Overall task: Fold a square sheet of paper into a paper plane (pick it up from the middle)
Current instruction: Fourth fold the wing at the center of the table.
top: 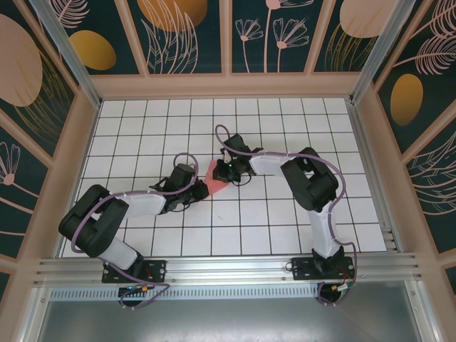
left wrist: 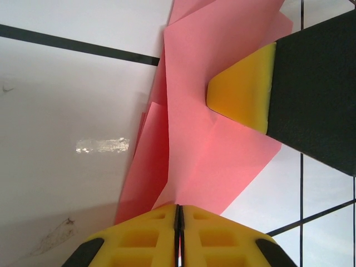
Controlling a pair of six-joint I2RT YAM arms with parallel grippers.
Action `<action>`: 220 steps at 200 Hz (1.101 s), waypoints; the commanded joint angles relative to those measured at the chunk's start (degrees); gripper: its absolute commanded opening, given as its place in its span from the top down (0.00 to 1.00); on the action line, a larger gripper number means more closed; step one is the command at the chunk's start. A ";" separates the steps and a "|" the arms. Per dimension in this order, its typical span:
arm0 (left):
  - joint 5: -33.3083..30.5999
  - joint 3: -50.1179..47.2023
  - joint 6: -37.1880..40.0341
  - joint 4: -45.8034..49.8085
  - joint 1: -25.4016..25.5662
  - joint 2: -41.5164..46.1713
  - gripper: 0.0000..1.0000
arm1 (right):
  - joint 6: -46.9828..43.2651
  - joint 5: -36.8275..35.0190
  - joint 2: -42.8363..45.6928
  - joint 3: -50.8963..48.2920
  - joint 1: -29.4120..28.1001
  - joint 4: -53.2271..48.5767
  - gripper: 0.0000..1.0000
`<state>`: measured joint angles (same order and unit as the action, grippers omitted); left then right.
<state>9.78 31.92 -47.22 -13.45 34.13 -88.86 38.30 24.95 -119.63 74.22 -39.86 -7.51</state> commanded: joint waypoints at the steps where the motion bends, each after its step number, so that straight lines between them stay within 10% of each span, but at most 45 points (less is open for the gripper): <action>1: -0.90 -0.37 -0.32 0.75 -0.20 -0.77 0.89 | 0.50 -7.98 -4.73 -2.42 0.75 -4.67 0.93; 220: -0.58 -6.59 -1.75 0.90 -0.42 -2.20 1.00 | -5.58 3.93 3.69 1.07 0.93 1.34 0.93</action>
<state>9.61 28.58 -47.70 -19.11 34.13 -89.93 35.59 27.03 -119.28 74.24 -39.42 -7.25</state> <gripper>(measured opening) 0.048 0.071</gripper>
